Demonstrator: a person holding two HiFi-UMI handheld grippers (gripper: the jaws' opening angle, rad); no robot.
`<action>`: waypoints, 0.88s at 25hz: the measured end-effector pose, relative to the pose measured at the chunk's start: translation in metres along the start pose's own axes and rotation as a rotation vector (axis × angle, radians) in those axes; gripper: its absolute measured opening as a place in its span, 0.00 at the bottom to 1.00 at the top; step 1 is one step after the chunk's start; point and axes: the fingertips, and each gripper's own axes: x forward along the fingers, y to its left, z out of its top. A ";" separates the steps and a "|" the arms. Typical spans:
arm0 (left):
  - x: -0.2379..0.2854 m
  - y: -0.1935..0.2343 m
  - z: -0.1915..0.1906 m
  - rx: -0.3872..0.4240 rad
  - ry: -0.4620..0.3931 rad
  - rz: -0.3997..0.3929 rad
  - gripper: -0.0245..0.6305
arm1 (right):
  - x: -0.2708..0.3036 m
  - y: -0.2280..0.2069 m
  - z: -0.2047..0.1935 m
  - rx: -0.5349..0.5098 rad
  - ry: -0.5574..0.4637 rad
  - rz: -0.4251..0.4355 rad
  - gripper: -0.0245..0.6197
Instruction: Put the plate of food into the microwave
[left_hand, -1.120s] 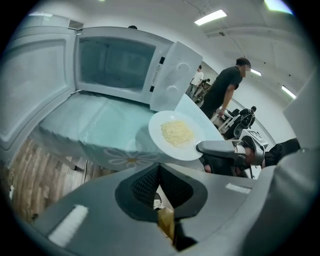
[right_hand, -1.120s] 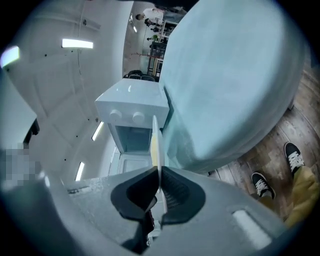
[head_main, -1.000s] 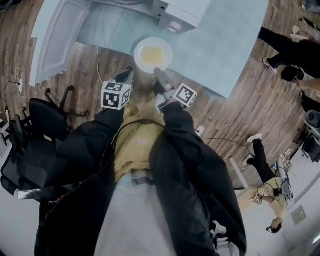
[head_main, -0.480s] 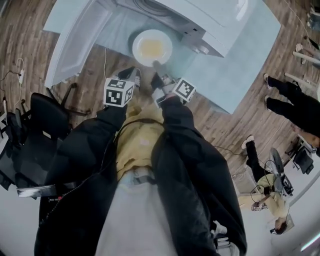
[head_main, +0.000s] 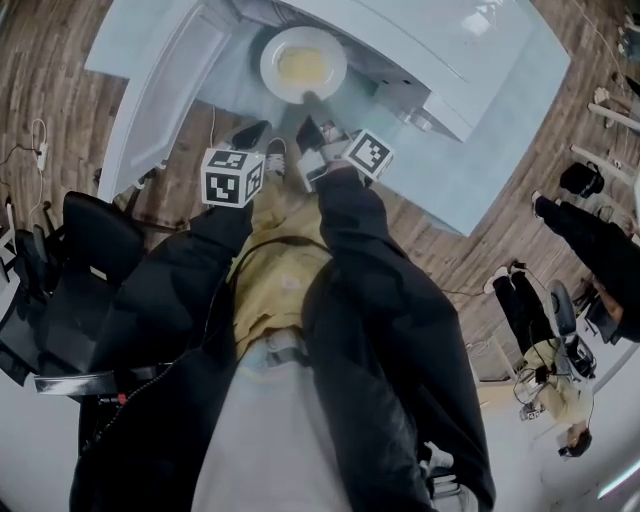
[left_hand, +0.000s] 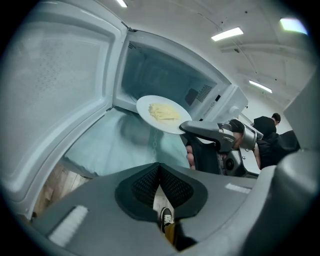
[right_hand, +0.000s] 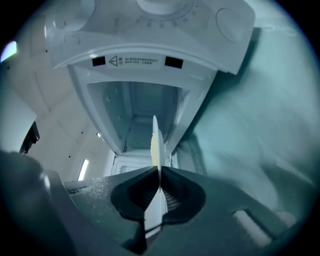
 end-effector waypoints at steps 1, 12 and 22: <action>0.000 0.001 0.003 -0.004 -0.005 0.000 0.03 | 0.006 0.003 0.005 0.002 -0.009 0.007 0.06; -0.003 0.013 0.014 -0.015 -0.020 -0.002 0.03 | 0.045 0.014 0.050 0.076 -0.143 0.023 0.06; -0.004 0.016 0.010 -0.020 -0.017 -0.008 0.03 | 0.052 0.002 0.071 0.116 -0.223 -0.021 0.06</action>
